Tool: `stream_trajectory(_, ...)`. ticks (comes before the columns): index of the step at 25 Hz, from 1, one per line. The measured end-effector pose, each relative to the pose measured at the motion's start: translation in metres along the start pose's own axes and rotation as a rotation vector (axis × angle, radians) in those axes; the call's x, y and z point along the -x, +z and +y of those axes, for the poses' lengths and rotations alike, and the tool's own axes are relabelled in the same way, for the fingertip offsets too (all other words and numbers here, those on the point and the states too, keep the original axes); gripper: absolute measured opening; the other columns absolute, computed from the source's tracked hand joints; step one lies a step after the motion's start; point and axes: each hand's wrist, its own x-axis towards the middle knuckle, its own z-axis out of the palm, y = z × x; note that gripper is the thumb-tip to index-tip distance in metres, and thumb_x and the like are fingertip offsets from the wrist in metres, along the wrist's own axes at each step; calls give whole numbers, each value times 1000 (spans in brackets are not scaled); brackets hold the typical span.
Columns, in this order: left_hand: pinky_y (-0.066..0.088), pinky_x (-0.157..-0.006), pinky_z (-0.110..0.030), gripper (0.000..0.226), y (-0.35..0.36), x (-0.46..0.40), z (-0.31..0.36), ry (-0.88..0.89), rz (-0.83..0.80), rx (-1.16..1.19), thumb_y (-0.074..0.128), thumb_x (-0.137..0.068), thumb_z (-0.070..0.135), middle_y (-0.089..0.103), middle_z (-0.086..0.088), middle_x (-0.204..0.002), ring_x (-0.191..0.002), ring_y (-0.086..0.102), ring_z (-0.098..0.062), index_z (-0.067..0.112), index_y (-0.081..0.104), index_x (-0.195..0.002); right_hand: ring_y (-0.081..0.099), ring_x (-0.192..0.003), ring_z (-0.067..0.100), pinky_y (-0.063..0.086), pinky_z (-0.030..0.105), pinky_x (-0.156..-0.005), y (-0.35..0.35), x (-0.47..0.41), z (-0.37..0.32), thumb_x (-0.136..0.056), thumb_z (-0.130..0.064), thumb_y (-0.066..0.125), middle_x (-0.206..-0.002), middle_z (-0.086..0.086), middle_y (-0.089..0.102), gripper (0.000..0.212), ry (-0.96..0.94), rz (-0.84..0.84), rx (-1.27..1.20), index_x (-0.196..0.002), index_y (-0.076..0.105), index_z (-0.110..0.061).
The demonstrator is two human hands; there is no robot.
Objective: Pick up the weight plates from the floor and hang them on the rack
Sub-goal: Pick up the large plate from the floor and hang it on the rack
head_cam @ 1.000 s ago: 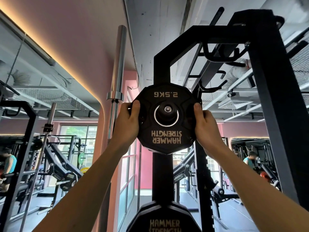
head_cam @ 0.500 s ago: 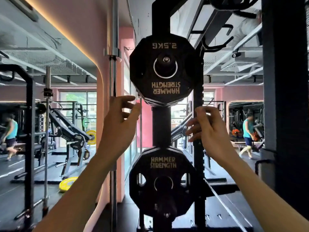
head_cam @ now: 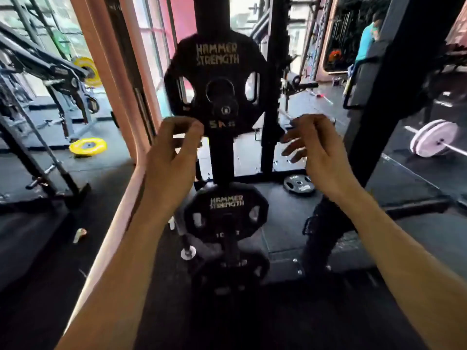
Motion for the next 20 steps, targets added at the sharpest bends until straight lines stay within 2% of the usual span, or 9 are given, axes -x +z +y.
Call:
stream_trajectory(3,48,-82,-32,8,16,44,-27,-99,-96,-29,54,-92,42,67,16,-91,-92,66,-14,39,59,-86,63,-69,16,48,35,-63,-19,47,26,-104,-37,40,-84,-1,67,22,115,57,26,-97,55,-23)
stream_trajectory(6,50,-75,-27,8,39,101,-58,-247,-207,-42,53,-98,35,68,9,-96,-90,66,-9,32,59,-92,64,-69,13,48,33,-62,-47,106,58,-104,-39,39,-85,-1,67,25,280,125,65,-99,56,-21)
stream_trajectory(12,53,-78,-30,10,93,218,-86,-461,-366,-51,50,-100,31,66,7,-100,-90,67,-8,29,59,-98,64,-72,19,50,32,-62,-115,226,92,-105,-41,35,-85,-1,68,29,498,289,101,-97,55,-22)
stream_trajectory(17,53,-78,-32,10,182,315,-68,-522,-587,-92,49,-100,33,65,7,-99,-87,65,-6,31,57,-95,65,-72,13,49,25,-61,-223,345,106,-103,-45,37,-89,2,68,30,714,403,146,-96,57,-24)
stream_trajectory(20,52,-79,-35,10,241,382,-68,-603,-753,-143,49,-101,32,63,5,-97,-86,64,-9,32,56,-93,63,-71,12,46,25,-62,-289,414,119,-101,-50,39,-87,2,67,32,857,447,154,-94,56,-23)
